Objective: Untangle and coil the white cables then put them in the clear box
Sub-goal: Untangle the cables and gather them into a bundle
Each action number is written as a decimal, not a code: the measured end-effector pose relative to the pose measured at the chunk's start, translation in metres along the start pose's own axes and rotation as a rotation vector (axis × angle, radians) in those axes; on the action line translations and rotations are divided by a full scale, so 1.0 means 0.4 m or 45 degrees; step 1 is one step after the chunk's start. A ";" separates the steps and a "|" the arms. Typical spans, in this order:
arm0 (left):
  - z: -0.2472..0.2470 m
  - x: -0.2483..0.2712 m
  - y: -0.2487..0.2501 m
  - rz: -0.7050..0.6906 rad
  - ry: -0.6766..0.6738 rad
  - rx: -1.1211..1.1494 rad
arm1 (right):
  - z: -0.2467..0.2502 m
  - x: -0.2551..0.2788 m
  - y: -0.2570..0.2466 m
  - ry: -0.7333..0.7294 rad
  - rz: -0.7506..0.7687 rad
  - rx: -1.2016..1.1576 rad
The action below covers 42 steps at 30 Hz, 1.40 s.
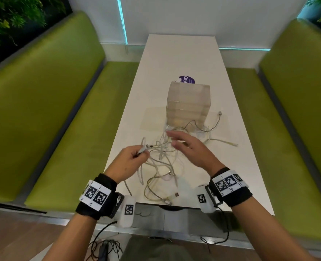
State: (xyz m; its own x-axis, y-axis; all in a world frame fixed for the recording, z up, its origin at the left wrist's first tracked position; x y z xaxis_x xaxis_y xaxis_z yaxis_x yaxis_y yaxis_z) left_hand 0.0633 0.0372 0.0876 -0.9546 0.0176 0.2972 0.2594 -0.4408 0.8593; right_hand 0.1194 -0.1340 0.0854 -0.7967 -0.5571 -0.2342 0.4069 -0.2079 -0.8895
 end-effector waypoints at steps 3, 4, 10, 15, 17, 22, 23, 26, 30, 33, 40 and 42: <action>-0.062 0.010 -0.005 0.011 -0.179 -0.109 | -0.094 0.023 -0.050 -0.373 -0.030 -0.101; -0.081 0.015 -0.006 0.021 -0.251 -0.135 | -0.113 0.032 -0.051 -0.451 -0.038 -0.090; -0.123 0.044 -0.024 0.062 -0.477 -0.159 | -0.131 0.065 -0.031 -0.406 -0.103 -0.209; -0.122 0.055 -0.022 0.047 -0.408 0.102 | -0.149 0.088 -0.020 -0.346 -0.164 -0.245; -0.101 0.051 -0.032 0.041 -0.319 0.236 | -0.156 0.101 -0.009 -0.374 -0.177 -0.163; -0.047 0.042 -0.070 0.107 -0.142 0.611 | -0.186 0.150 0.026 -0.456 -0.146 -0.003; -0.044 0.042 -0.072 0.102 -0.128 0.629 | -0.200 0.158 0.026 -0.508 -0.088 0.080; -0.033 0.042 -0.074 0.094 -0.066 0.656 | -0.243 0.190 0.036 -0.652 -0.003 0.272; 0.001 0.042 -0.071 0.062 -0.001 0.822 | -0.284 0.265 0.094 -0.680 -0.232 0.177; 0.031 0.044 -0.072 0.044 0.036 0.918 | -0.317 0.325 0.136 -0.813 -0.315 0.149; 0.036 0.052 -0.072 0.052 0.024 0.983 | -0.286 0.305 0.168 -0.743 -0.195 0.448; 0.031 0.053 -0.074 0.061 0.021 0.996 | -0.268 0.279 0.179 -0.588 -0.254 0.506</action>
State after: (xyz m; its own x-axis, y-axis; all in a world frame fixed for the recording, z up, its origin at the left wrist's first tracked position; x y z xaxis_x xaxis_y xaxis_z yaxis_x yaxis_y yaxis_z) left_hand 0.0374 0.0616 0.0735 -0.9403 -0.0016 0.3403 0.3219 0.3199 0.8911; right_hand 0.0118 -0.1248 -0.0464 -0.6357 -0.7475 0.1927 0.4760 -0.5761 -0.6645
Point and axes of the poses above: each hand's wrist, its own x-axis away from the middle knuckle, its own z-axis out of the back of the hand, y = z × x, the point moved 9 cm from there along -x, towards the middle knuckle, and after that the axes turned 14 degrees about z, right-handed, at the moved point
